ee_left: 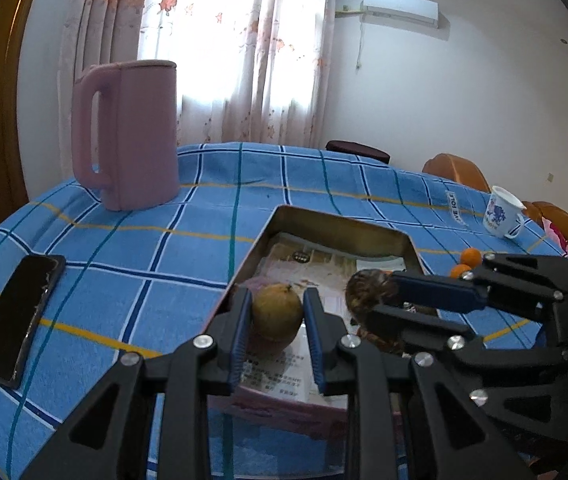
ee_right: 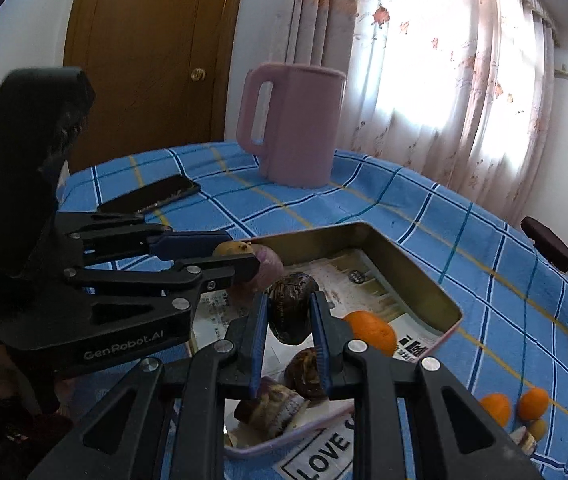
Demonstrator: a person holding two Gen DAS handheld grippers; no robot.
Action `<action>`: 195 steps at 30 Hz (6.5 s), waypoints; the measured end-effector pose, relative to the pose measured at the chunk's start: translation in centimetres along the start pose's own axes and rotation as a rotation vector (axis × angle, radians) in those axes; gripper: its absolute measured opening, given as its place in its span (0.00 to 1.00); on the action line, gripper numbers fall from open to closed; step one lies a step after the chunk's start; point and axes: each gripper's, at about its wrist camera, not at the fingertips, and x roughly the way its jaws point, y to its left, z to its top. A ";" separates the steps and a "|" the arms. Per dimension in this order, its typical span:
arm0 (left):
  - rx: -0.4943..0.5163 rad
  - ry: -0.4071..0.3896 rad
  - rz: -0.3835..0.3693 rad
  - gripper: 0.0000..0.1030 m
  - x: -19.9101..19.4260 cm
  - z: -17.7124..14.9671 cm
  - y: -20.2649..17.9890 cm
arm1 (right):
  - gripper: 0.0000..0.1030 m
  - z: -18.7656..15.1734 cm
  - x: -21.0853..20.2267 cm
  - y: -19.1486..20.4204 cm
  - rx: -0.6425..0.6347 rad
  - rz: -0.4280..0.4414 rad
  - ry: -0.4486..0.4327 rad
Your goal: Organize fruits
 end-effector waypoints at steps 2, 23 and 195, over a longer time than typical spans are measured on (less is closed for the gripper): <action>-0.004 0.000 0.006 0.33 0.0 -0.1 0.1 | 0.23 -0.1 0.1 0.0 0.010 -0.001 0.001; 0.136 -0.099 -0.104 0.97 -0.9 2.4 -10.0 | 0.58 -7.7 -8.9 -14.9 0.365 -0.432 0.069; 0.043 0.052 0.031 0.61 4.5 6.2 -1.0 | 0.50 -1.4 -1.7 -1.7 0.118 -0.032 -0.009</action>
